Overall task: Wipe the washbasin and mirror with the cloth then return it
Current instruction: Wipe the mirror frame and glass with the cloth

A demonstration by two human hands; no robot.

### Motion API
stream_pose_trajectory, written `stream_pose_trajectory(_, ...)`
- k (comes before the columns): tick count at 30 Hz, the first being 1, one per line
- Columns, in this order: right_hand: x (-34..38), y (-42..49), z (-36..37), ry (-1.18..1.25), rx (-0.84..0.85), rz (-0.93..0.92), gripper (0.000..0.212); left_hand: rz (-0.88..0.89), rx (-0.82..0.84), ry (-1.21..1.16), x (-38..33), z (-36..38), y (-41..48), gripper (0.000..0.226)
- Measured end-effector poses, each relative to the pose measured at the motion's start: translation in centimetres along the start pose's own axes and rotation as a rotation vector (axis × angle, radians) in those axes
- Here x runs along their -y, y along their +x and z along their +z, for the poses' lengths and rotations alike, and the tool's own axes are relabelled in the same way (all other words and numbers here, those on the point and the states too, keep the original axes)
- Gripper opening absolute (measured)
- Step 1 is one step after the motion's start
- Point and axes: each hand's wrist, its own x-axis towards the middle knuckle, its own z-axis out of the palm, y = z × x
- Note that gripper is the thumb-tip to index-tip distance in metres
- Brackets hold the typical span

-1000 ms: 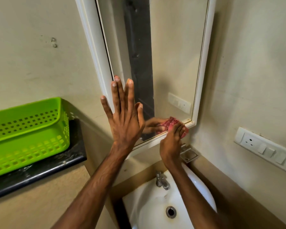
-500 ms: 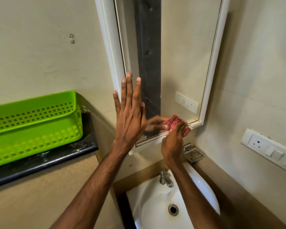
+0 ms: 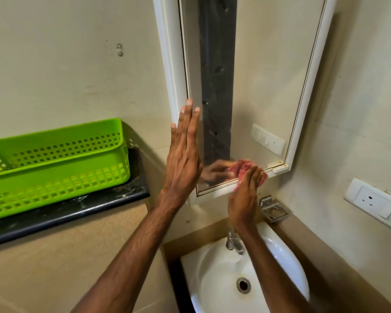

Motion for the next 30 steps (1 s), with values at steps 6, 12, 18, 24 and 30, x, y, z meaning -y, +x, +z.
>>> stream_pose_trajectory(6,3.1,-2.4,0.5,0.08,0.03,-0.03,0.107,-0.02,0.067,-0.035,-1.5,-0.7,0.0,0.068)
stream_pose_trajectory(12,6.4,-11.0,1.9,0.311,0.193,-0.309,0.117,-0.025,0.038,0.016,-0.6,-1.1,-0.2,0.108)
stream_pose_trajectory(18,2.1,-11.5,4.1,0.218,0.304,-0.619,0.111,-0.112,-0.086,-0.044,-1.5,-2.5,-0.7,0.1)
stream_pose_trajectory(24,0.4,-7.8,6.1,0.12,0.239,-0.749,0.121,-0.189,-0.02,-0.064,-0.3,-3.7,-1.3,0.102)
stream_pose_trajectory(30,5.1,-3.9,3.0,0.347,0.09,-0.76,0.059,-0.279,0.012,-0.048,-0.3,-2.5,-2.2,0.1)
